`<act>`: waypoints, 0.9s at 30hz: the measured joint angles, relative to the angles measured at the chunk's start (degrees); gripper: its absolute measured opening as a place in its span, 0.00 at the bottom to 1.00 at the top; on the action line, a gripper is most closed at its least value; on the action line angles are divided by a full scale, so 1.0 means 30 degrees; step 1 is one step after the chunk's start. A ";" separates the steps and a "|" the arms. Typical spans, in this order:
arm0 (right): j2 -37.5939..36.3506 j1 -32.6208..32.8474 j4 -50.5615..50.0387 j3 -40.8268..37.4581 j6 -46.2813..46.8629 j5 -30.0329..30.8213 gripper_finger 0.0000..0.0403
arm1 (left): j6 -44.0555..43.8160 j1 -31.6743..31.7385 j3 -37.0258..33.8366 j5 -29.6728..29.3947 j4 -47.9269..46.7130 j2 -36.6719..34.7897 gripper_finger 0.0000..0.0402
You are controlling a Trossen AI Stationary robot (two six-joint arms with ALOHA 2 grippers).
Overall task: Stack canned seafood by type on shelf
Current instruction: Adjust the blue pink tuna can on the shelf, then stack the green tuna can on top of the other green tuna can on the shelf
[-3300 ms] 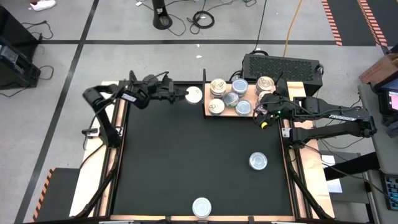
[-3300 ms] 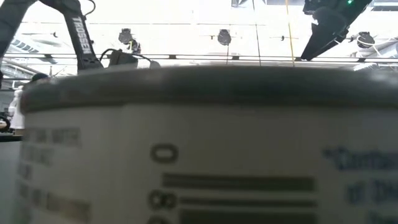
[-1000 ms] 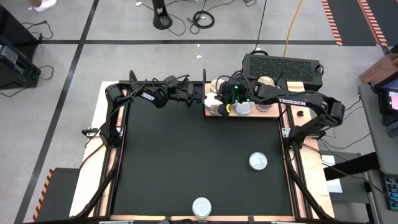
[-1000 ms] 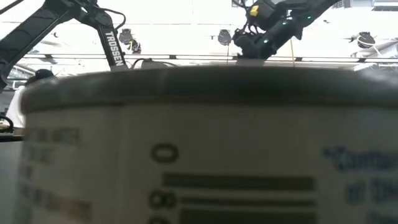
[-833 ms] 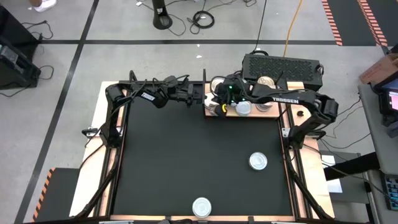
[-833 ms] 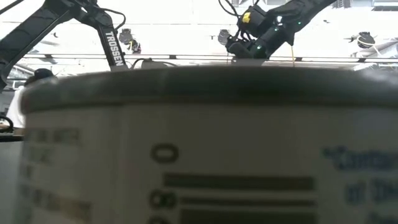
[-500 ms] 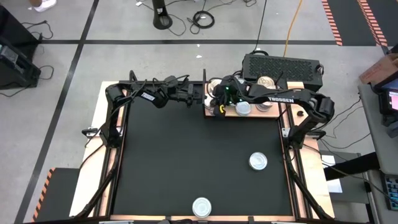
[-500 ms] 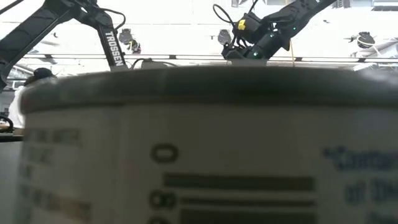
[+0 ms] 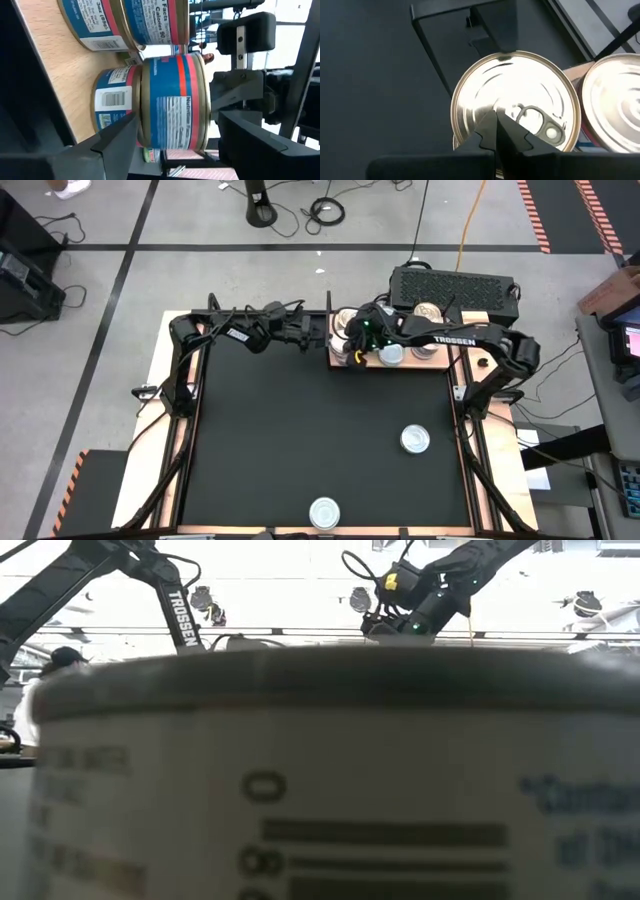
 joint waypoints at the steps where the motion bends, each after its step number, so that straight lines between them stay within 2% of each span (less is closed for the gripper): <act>1: -0.0092 0.0000 -0.0171 -0.0011 -0.0007 0.0123 0.00 | 0.0215 0.0049 0.0000 0.0097 -0.0133 0.0000 0.68; 11: -0.0673 -0.0147 -0.1266 -0.0042 -0.0324 0.0420 0.00 | 0.0427 0.0858 0.0000 0.0257 -0.0175 -0.0007 0.69; 18: -0.0673 -0.0146 -0.0994 0.0169 -0.0526 0.0441 0.00 | 0.1778 0.1291 0.0000 0.0609 -0.0205 -0.0497 0.69; 25: -0.1522 -0.0299 -0.4978 0.2941 -0.1272 0.0739 0.00 | 0.2352 0.2467 0.0000 0.0351 -0.0290 -0.2121 0.69; 27: -0.2238 -0.0339 -0.6065 0.2923 -0.1452 -0.0013 0.00 | 0.2686 0.2828 0.0000 0.0314 -0.0307 -0.2827 0.69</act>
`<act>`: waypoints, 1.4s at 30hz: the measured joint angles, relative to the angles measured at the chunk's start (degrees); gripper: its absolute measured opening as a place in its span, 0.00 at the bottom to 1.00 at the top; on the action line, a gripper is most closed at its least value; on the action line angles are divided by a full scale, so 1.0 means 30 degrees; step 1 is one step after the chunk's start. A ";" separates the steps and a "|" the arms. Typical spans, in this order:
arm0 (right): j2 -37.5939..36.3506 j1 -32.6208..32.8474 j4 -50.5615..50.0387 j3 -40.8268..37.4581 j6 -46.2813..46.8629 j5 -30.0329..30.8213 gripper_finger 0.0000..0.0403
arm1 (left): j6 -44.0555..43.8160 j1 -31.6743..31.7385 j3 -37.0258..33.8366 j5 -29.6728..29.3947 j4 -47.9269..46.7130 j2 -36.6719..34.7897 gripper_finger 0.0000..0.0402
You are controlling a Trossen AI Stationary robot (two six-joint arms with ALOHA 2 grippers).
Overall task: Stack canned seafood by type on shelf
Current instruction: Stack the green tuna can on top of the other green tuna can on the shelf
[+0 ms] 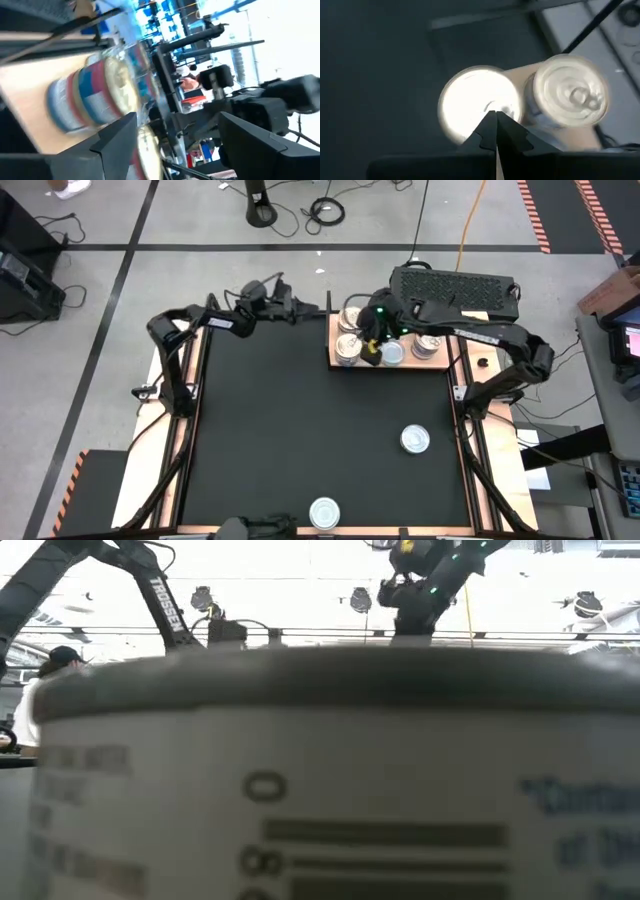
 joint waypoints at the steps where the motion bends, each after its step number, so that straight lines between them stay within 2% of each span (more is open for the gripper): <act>1: -0.0425 -0.0006 -0.0028 -0.0152 -0.0012 -0.0907 0.00 | 0.0169 0.0152 0.0000 0.0026 -0.0170 -0.0448 0.69; 3: -0.1246 0.0006 -0.0040 -0.0842 0.0302 -0.2527 0.00 | 0.0844 0.0361 0.0000 0.0043 -0.0884 -0.1456 0.69; 4: -0.1523 0.0040 -0.0072 -0.1239 0.0599 -0.2616 0.00 | 0.1367 0.0434 0.0000 -0.0007 -0.1372 -0.2009 0.69; 10: -0.3402 -0.0297 -0.0635 -0.2957 0.2008 0.0681 0.00 | 0.6531 -0.0007 0.0000 -0.1381 -0.7084 -0.6557 0.69; 15: -0.3623 -0.0041 -0.2354 -0.3074 -0.1172 0.1448 0.00 | 1.3309 -0.2761 0.0000 -0.6363 -1.2395 -0.9821 0.69; 21: -0.3222 0.0354 -0.3991 -0.3045 -0.6397 0.1545 0.04 | 1.8879 -0.6752 0.0000 -1.2219 -1.5310 -1.0501 0.69; 23: -0.3150 0.0772 -0.4427 -0.3052 -0.7629 0.1622 0.09 | 1.9886 -0.7489 0.0000 -1.3740 -1.5921 -1.0498 0.69; 26: -0.3042 0.1916 -0.4546 -0.3045 -0.7976 0.3455 0.19 | 2.0676 -0.8048 0.0000 -1.5001 -1.6580 -1.0498 0.69; 32: -0.2878 0.5251 -0.4597 -0.3045 -0.7043 0.6532 0.49 | 2.0713 -0.8104 0.0000 -1.5140 -1.6632 -1.0498 0.69; 36: -0.1902 0.6931 -0.4597 -0.3045 -0.5764 1.0943 0.68 | 2.0727 -0.8108 0.0000 -1.5132 -1.6615 -1.0498 0.69; 39: -0.0853 0.7545 -0.4595 -0.3045 -0.4174 1.2438 0.76 | 2.1137 -0.8105 0.0000 -1.5132 -1.6621 -1.0498 0.69; 42: 0.0172 0.7810 -0.4068 -0.3045 -0.3452 1.3354 0.80 | 2.1542 -0.8105 0.0000 -1.5045 -1.6630 -1.0498 0.69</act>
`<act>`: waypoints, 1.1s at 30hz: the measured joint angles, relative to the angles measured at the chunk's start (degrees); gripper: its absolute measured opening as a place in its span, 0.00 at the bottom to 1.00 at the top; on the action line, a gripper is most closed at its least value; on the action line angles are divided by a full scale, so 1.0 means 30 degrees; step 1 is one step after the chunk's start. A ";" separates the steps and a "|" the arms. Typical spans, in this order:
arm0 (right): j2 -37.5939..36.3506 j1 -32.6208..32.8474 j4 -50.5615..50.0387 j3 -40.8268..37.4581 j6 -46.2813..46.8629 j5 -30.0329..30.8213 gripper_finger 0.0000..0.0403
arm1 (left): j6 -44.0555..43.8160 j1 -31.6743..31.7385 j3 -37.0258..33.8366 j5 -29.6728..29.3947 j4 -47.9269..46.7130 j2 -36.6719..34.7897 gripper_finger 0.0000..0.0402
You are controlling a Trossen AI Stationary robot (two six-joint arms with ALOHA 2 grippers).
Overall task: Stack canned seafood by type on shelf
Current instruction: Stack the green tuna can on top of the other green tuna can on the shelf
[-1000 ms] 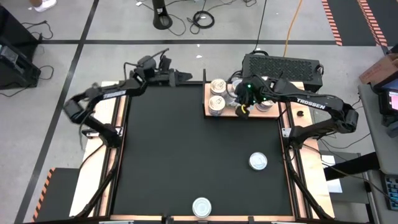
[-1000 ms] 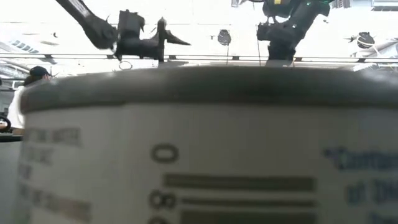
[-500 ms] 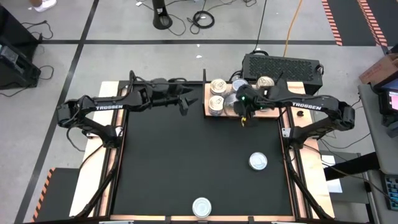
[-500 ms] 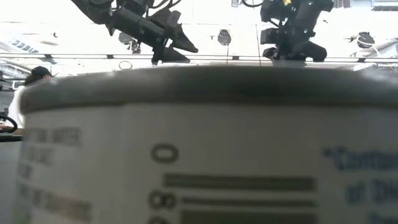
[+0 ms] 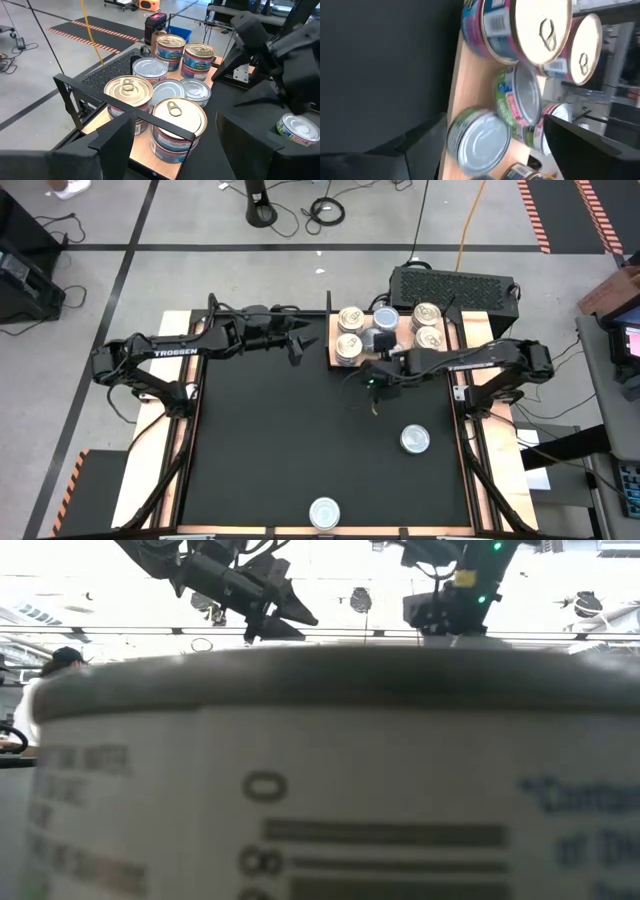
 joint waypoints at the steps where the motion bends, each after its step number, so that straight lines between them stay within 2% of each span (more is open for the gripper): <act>1: 0.0293 -0.0004 0.0479 0.0000 -0.0035 0.0227 0.81 | 0.0127 0.0000 0.0000 0.0009 -0.0020 0.0000 0.69; 8: 0.1254 -0.0400 0.2659 0.0007 -0.2069 0.0308 0.81 | 0.1075 0.0000 -0.0007 0.0104 -0.0387 0.0000 0.69; 21: 0.1269 -0.1576 0.2890 0.0007 -0.3775 0.0065 0.81 | 0.1633 0.0000 -0.0007 -0.0027 -0.0642 0.0000 0.69; 26: 0.1269 -0.1715 0.3472 -0.0088 -0.5981 0.1632 0.81 | 0.1676 0.0022 -0.0007 -0.0082 -0.0904 0.0000 0.69; 28: 0.1269 -0.1655 0.3599 -0.0123 -0.7027 0.1653 0.81 | 0.1941 0.0022 -0.0007 -0.0095 -0.0904 0.0000 0.69; 33: 0.1276 -0.1523 0.3583 -0.0131 -0.6290 0.1627 0.81 | 0.2165 0.0022 -0.0007 -0.0373 -0.0896 0.0007 0.69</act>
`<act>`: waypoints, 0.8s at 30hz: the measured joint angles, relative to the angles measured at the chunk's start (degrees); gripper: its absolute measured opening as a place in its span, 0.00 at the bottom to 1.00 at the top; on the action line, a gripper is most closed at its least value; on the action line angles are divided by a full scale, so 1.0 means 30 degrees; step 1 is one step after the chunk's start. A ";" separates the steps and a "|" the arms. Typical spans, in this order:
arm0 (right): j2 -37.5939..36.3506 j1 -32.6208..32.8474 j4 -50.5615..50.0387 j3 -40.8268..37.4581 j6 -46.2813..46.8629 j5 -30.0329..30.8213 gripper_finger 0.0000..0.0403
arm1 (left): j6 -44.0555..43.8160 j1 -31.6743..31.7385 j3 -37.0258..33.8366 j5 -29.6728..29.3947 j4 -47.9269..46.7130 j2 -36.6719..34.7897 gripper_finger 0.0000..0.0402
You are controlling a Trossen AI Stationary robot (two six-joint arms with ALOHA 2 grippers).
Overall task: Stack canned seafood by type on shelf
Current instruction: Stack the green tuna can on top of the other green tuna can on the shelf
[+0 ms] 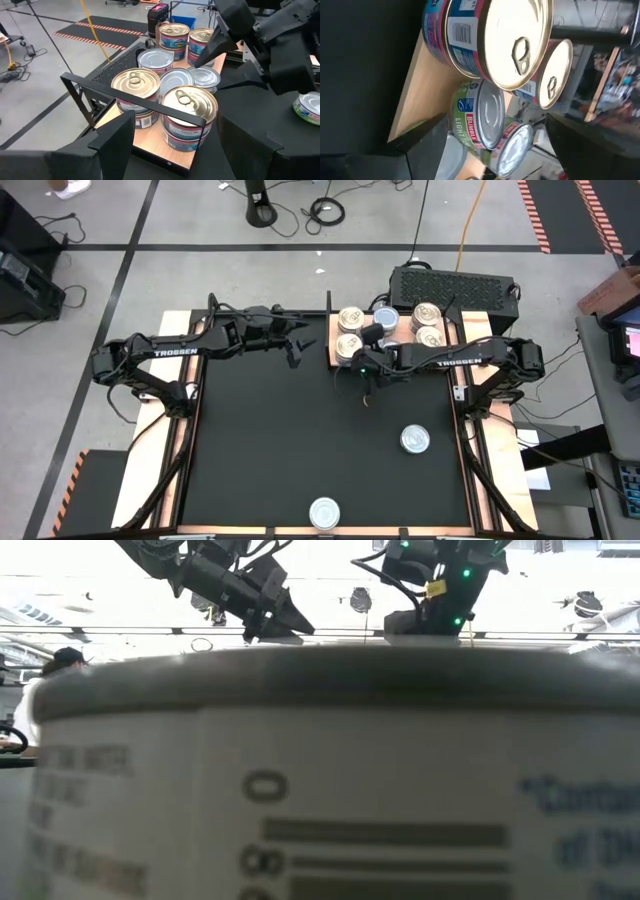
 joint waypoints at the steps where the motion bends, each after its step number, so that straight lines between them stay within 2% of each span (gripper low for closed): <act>1: 0.0000 -0.0002 -0.0064 0.0000 0.0531 -0.0030 0.81 | 0.0000 0.0000 0.0000 -0.0041 0.0000 0.0000 0.69; 8: -0.0893 0.1861 -0.1444 -0.0015 0.1099 0.0981 0.81 | -0.0029 0.0000 0.0000 -0.0370 -0.0036 0.0000 0.69; 15: -0.1662 0.5363 -0.5397 -0.0164 0.7524 0.2431 0.81 | -0.0015 0.0018 0.0000 -0.0995 -0.0044 0.0000 0.69; 18: -0.1667 0.6271 -0.3763 -0.1414 0.7386 0.3087 0.81 | -0.0007 0.0031 0.0000 -0.1363 -0.0006 0.0000 0.69; 21: -0.1755 0.6063 -0.0171 -0.2955 0.4915 0.4791 0.81 | -0.0010 0.0080 -0.0007 -0.1392 0.0153 0.0000 0.69; 24: -0.1810 0.5785 0.3079 -0.4300 0.2764 0.5455 0.81 | -0.0030 0.0124 -0.0007 -0.1397 0.0090 0.0000 0.69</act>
